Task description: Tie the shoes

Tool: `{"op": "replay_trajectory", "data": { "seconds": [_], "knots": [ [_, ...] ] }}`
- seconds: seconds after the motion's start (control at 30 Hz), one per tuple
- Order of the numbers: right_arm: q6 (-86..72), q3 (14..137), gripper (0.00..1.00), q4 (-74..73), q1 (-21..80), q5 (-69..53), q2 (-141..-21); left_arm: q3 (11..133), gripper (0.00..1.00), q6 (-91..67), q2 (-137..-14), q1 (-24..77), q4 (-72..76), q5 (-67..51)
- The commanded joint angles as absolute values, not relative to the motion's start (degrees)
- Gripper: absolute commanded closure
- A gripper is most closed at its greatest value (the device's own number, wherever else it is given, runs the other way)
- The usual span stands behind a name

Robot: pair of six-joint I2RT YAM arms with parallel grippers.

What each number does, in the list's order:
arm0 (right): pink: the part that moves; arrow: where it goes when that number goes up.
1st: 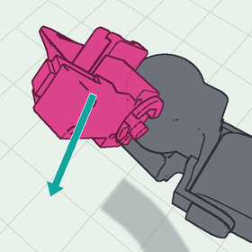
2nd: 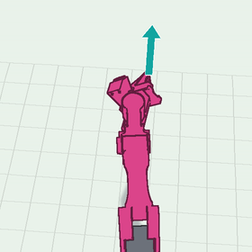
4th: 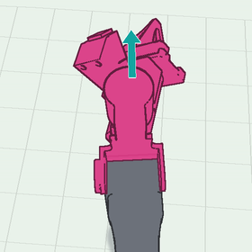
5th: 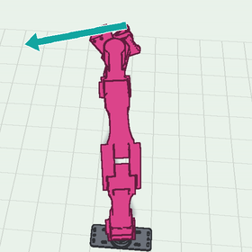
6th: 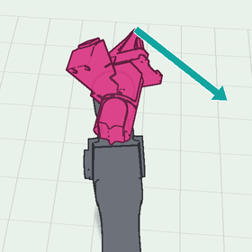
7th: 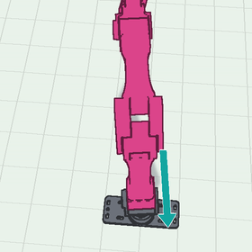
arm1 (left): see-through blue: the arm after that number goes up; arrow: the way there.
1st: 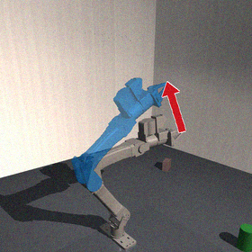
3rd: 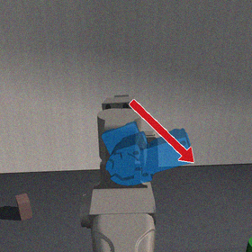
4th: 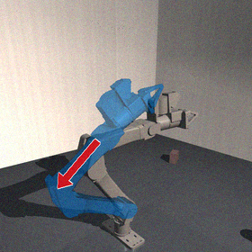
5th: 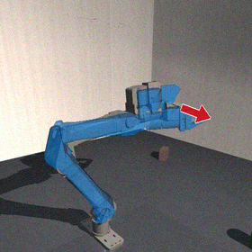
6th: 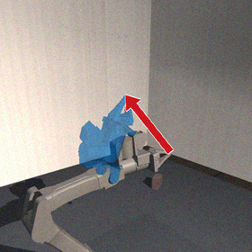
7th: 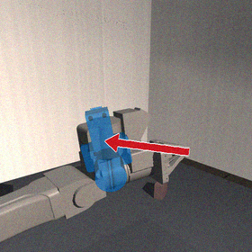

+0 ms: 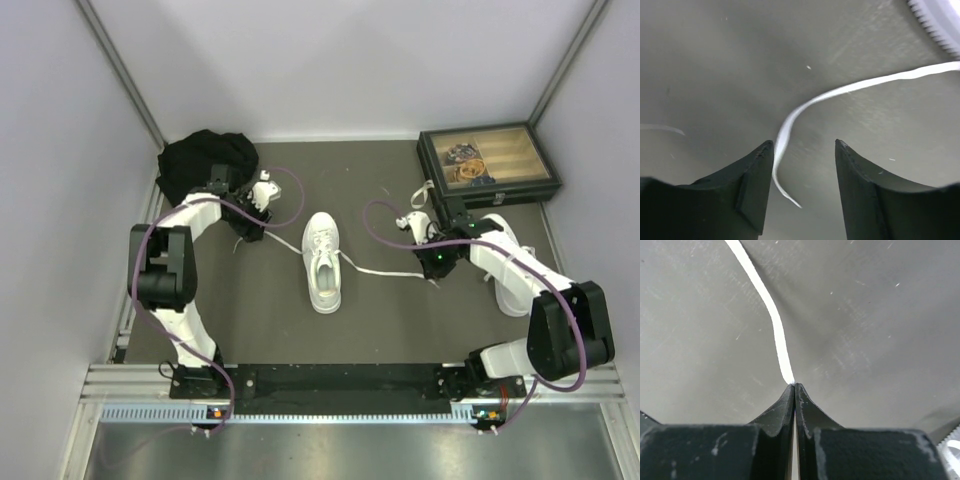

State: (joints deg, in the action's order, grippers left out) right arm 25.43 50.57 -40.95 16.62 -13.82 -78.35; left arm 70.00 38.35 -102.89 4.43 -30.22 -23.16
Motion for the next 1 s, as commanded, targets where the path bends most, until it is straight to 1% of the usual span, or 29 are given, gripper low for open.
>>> {"op": "replay_trajectory", "data": {
  "seconds": [0.0,0.07,0.2,0.23,0.3,0.33,0.37,0.4,0.43,0.5,0.53,0.57,0.63,0.67,0.7,0.77,0.8,0.87,0.9,0.97],
  "knots": [
    [24.17,52.82,1.00,-43.15,15.38,-16.26,-76.73,74.52,0.47,48.77,-106.86,4.22,-29.97,-24.35],
    [23.82,53.79,1.00,-44.21,15.03,-16.87,-76.29,77.07,0.51,50.88,-110.12,4.22,-31.20,-23.04],
    [22.59,55.54,1.00,-45.88,14.68,-17.67,-73.84,77.61,0.65,53.17,-112.76,4.13,-31.81,-22.06],
    [22.33,56.42,1.00,-46.05,14.59,-17.84,-73.39,77.26,0.74,53.52,-113.02,4.13,-32.25,-22.06],
    [21.45,57.39,1.00,-46.58,14.42,-18.37,-72.34,77.08,0.86,54.23,-112.85,4.13,-33.65,-22.85],
    [21.18,58.70,1.00,-46.76,14.41,-18.72,-71.29,76.30,0.96,54.49,-111.89,4.04,-34.53,-23.55],
    [20.92,59.41,1.00,-46.84,14.24,-19.68,-70.84,75.59,1.00,54.14,-110.75,3.69,-34.63,-24.42],
    [20.48,60.72,1.00,-46.85,14.24,-20.21,-70.40,74.72,1.00,53.71,-109.44,3.26,-34.63,-25.48],
    [20.30,61.43,1.00,-46.76,14.24,-21.00,-69.36,73.05,1.00,52.74,-106.20,2.56,-34.80,-29.58],
    [19.60,63.70,1.00,-46.50,14.24,-24.42,-68.65,71.64,1.00,51.34,-102.50,0.36,-36.12,-33.47],
    [19.16,64.59,1.00,-46.32,14.24,-25.83,-68.38,70.93,1.00,49.07,-98.74,0.44,-36.82,-36.62],
    [18.29,65.64,1.00,-46.06,14.24,-29.06,-68.03,70.41,1.00,47.83,-96.79,-2.26,-38.22,-38.83],
    [17.06,69.07,1.00,-44.48,14.24,-32.50,-67.76,68.74,1.00,45.37,-90.29,-3.34,-39.81,-42.95],
    [15.48,70.39,1.00,-43.60,14.33,-36.35,-67.94,68.03,1.00,44.83,-87.83,-3.95,-40.34,-43.94],
    [14.25,73.27,1.00,-42.64,14.33,-37.87,-68.20,66.11,1.00,44.22,-83.02,-4.04,-41.65,-44.64],
    [10.83,76.54,1.00,-39.30,14.68,-41.64,-69.25,63.82,1.00,43.51,-77.72,-4.13,-42.62,-46.66],
    [10.20,79.77,1.00,-38.50,16.16,-42.27,-70.74,61.29,1.00,42.81,-72.47,-4.13,-42.80,-47.19],
    [9.50,82.69,1.00,-36.57,18.71,-42.80,-71.98,58.90,1.00,42.10,-67.26,-4.13,-43.59,-49.12],
    [9.06,84.79,1.00,-35.61,22.03,-42.80,-73.29,56.36,1.00,41.75,-62.36,-4.22,-43.77,-49.48],
    [6.44,86.04,1.00,-31.74,25.12,-42.45,-74.61,53.54,1.00,39.38,-57.59,-4.04,-42.45,-50.97]
  ]
}}
